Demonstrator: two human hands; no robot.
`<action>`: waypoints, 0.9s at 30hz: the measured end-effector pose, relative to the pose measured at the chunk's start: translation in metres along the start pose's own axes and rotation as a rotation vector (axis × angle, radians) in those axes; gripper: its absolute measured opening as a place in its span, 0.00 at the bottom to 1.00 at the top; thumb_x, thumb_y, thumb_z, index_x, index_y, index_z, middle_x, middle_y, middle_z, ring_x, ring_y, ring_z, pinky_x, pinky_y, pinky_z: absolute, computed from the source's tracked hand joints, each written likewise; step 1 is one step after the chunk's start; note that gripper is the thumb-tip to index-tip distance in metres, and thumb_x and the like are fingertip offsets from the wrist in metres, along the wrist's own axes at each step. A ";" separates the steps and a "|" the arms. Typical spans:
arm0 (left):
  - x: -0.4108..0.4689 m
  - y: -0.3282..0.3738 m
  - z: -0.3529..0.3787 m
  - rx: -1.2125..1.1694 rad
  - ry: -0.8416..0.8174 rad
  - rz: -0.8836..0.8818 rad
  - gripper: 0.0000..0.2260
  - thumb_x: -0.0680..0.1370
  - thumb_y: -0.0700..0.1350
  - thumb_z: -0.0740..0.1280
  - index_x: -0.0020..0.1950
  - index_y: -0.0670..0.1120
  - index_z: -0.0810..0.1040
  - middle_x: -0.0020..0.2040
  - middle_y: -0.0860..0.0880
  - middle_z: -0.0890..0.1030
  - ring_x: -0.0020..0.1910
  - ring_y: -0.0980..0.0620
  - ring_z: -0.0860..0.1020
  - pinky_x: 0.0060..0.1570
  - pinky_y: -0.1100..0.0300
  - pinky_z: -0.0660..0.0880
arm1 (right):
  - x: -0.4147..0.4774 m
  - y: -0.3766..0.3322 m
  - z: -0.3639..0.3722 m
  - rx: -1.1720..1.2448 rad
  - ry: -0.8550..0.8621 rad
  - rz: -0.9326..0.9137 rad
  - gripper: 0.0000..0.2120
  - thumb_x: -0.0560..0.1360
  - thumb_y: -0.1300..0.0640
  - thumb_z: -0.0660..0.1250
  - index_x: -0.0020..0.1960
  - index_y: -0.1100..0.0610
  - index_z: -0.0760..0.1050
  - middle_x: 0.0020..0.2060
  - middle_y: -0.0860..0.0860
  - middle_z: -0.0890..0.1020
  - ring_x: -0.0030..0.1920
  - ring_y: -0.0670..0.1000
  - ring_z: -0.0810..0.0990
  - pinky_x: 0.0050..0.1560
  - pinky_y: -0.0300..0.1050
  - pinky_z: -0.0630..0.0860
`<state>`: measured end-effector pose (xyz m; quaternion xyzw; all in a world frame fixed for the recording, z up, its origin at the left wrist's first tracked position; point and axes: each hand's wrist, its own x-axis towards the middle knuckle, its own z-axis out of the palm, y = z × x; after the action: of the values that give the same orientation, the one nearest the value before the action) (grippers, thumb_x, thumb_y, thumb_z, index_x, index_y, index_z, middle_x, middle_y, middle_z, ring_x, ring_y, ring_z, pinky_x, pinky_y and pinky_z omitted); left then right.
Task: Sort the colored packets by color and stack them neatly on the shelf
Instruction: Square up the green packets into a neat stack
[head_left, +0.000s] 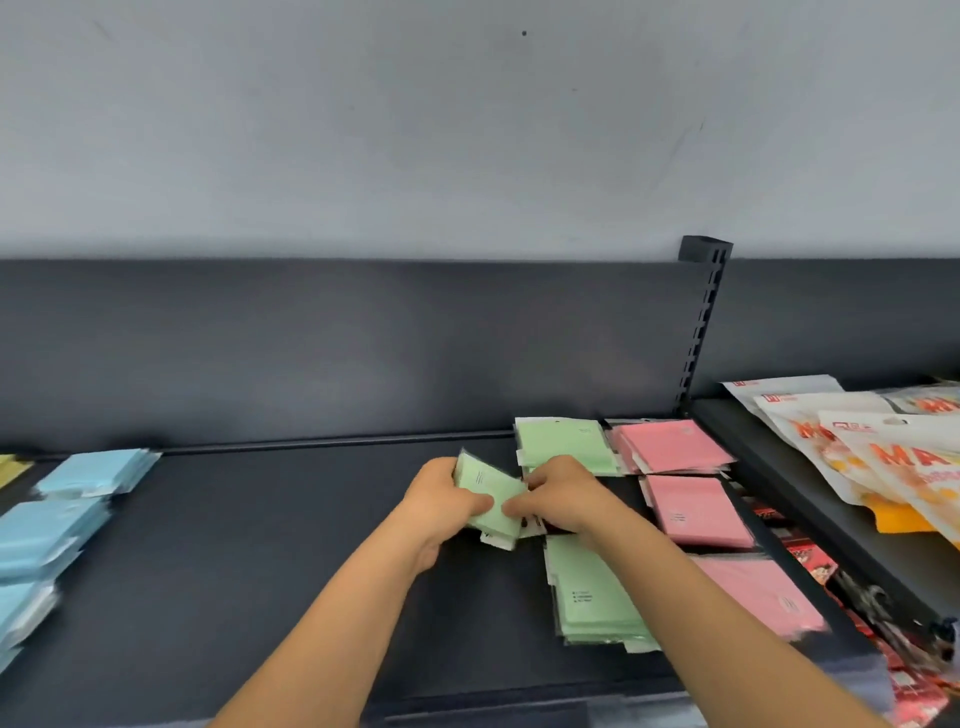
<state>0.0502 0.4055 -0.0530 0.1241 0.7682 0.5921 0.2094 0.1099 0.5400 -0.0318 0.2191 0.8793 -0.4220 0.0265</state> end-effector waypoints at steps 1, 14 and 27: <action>-0.003 -0.001 -0.013 0.045 -0.019 0.033 0.12 0.73 0.33 0.68 0.54 0.43 0.76 0.51 0.45 0.82 0.51 0.49 0.80 0.55 0.51 0.77 | 0.001 -0.005 0.005 0.020 -0.031 -0.028 0.12 0.68 0.57 0.74 0.47 0.64 0.78 0.36 0.54 0.78 0.36 0.50 0.76 0.39 0.41 0.71; -0.035 -0.057 -0.155 0.451 0.061 0.173 0.19 0.78 0.41 0.63 0.65 0.55 0.63 0.62 0.53 0.69 0.60 0.55 0.69 0.63 0.61 0.66 | 0.029 -0.084 0.114 0.032 -0.224 -0.337 0.13 0.68 0.62 0.73 0.50 0.54 0.77 0.46 0.49 0.79 0.45 0.48 0.76 0.41 0.38 0.72; 0.023 -0.065 -0.218 0.147 0.449 0.026 0.14 0.77 0.45 0.66 0.61 0.44 0.72 0.52 0.47 0.79 0.50 0.51 0.77 0.48 0.60 0.71 | 0.081 -0.133 0.199 0.667 -0.067 -0.064 0.19 0.73 0.64 0.66 0.63 0.59 0.72 0.57 0.53 0.80 0.55 0.52 0.80 0.60 0.53 0.76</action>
<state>-0.0682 0.2114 -0.0738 0.0141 0.8348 0.5501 0.0162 -0.0447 0.3468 -0.0811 0.1740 0.6979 -0.6941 -0.0310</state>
